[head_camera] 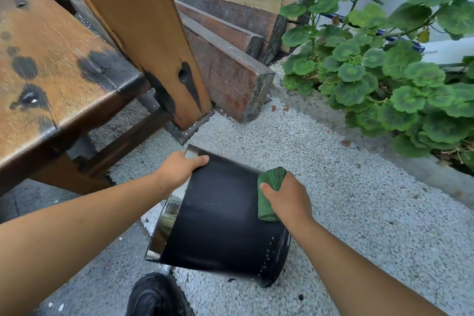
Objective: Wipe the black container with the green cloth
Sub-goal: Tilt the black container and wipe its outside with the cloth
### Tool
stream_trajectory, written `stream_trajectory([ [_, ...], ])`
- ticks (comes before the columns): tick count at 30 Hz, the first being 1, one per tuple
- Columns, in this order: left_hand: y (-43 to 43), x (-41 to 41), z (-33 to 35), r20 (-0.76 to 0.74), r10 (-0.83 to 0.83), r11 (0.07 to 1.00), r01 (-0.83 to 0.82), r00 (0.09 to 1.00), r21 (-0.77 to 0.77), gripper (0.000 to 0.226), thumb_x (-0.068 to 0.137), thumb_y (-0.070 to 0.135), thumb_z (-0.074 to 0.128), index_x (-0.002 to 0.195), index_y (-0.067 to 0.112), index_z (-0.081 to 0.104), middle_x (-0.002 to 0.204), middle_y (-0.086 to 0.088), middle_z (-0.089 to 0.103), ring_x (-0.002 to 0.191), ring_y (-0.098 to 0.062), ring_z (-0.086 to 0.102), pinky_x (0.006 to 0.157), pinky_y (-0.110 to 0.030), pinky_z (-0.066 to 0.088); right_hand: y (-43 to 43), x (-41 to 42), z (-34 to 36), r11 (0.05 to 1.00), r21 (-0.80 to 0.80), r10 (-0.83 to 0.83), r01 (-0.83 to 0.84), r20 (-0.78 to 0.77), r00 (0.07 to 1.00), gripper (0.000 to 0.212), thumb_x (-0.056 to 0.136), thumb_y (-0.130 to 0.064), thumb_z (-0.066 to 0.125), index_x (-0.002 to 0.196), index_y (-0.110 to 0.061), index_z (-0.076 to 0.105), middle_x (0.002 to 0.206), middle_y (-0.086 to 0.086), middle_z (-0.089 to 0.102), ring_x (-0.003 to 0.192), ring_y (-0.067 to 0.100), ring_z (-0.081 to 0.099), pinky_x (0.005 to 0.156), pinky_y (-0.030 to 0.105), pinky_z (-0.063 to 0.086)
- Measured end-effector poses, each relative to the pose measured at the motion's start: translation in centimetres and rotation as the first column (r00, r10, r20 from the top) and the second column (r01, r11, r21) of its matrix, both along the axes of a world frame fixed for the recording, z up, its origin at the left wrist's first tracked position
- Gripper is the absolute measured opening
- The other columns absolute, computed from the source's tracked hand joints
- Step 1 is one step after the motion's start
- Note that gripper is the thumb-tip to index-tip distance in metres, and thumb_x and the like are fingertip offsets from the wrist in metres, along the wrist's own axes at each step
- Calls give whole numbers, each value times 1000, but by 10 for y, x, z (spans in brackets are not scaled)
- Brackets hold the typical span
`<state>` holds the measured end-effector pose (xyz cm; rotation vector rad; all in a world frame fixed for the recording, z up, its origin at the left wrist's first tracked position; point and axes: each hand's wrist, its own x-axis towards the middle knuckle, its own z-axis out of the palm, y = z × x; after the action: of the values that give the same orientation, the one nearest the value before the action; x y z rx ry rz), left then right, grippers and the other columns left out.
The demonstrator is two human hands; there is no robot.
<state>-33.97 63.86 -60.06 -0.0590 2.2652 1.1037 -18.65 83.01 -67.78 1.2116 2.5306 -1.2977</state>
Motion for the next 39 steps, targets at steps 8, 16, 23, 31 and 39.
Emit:
stream_trajectory([
  [8, -15, -9, -5, 69, 68, 995, -73, 995, 69, 26, 89, 27, 76, 88, 3, 66, 85, -14, 77, 64, -18, 74, 57, -26, 57, 2, 4, -2, 999, 27, -20, 20, 27, 999, 38, 91, -45, 68, 110, -15, 55, 80, -10, 52, 77, 19, 58, 64, 32, 46],
  [16, -18, -7, -4, 95, 81, 990, -91, 992, 103, 21, 90, 25, 75, 91, 4, 69, 85, -13, 80, 67, -21, 77, 57, -27, 58, 22, -8, 14, 987, -144, -85, 72, -85, 993, 32, 88, -40, 73, 108, -17, 62, 98, 1, 68, 86, 21, 65, 74, 35, 55],
  [23, -14, -6, -4, 96, 86, 989, -97, 992, 112, 39, 89, 27, 76, 114, -1, 63, 103, -17, 76, 91, -31, 74, 85, -41, 59, 45, -20, 31, 988, 151, 15, 8, -151, 988, 25, 92, -22, 71, 111, -14, 57, 101, 4, 62, 82, 23, 58, 59, 30, 40],
  [31, -17, -8, -10, 91, 76, 985, -89, 993, 146, 30, 91, 27, 73, 106, 2, 68, 99, -16, 78, 86, -29, 76, 83, -40, 61, 41, -17, 20, 900, 409, 188, -152, -48, 981, 47, 89, -6, 69, 134, -21, 62, 115, 7, 59, 107, 31, 55, 90, 45, 50],
  [39, -23, -9, -12, 96, 78, 981, -93, 992, 170, 25, 94, 24, 69, 100, 0, 68, 82, -10, 79, 63, -16, 75, 55, -23, 57, 25, -20, -1, 934, 186, 315, -304, -28, 949, 29, 93, -9, 64, 120, -18, 66, 111, 9, 63, 94, 27, 62, 78, 35, 51],
])
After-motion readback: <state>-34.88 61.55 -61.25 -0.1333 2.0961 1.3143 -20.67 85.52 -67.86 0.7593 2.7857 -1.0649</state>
